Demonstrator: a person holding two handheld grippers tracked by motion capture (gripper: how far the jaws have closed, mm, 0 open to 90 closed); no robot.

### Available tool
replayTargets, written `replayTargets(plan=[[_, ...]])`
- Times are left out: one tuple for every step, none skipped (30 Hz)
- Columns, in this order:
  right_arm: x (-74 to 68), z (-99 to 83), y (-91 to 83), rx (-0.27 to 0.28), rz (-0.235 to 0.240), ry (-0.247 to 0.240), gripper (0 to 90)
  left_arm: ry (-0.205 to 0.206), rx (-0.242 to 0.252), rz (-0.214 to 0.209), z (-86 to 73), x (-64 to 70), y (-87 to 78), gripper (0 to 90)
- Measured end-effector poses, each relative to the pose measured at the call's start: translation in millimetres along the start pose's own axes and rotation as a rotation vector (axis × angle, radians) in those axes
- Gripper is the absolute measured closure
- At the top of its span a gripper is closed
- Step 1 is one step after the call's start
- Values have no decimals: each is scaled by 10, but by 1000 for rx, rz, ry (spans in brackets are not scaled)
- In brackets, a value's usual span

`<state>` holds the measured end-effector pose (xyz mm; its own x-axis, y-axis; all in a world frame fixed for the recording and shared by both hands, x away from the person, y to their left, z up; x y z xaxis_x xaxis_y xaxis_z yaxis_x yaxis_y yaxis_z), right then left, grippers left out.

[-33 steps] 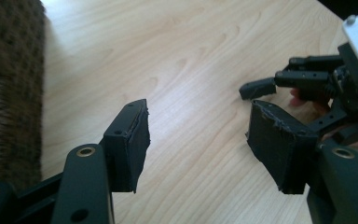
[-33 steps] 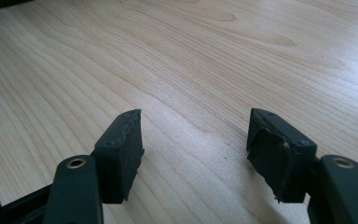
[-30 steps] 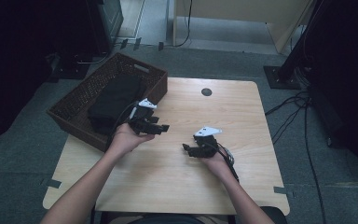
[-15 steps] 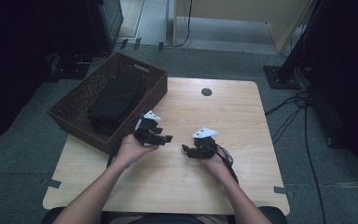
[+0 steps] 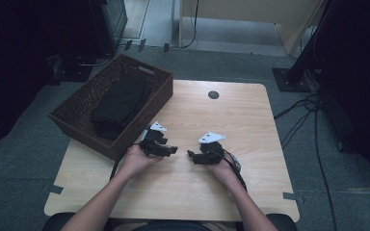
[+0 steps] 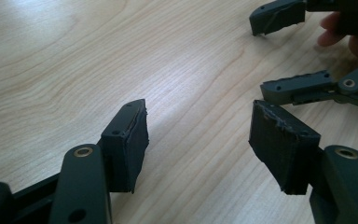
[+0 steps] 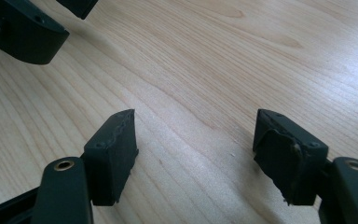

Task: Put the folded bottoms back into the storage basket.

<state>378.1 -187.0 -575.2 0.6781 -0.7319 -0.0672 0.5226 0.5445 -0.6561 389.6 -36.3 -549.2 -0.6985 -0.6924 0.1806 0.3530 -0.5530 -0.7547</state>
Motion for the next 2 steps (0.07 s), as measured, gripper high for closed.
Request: replayTargets(plan=[[-2,-1,0,-1,0,1,296,-11,-1,-5,-2,-2,4,375],[-2,-2,-1,-2,1,2,296,-16,2,-8,-6,-2,8,375]])
Point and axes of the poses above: each handheld gripper's, and its own axes: y roughly forward along the jaws, z roughly out of its top, x roughly to its right, the point moved 8 cm from there along y, roughly forward along the jaws, and after that the axes turned 4 degrees about z, right-handed, at the moved point
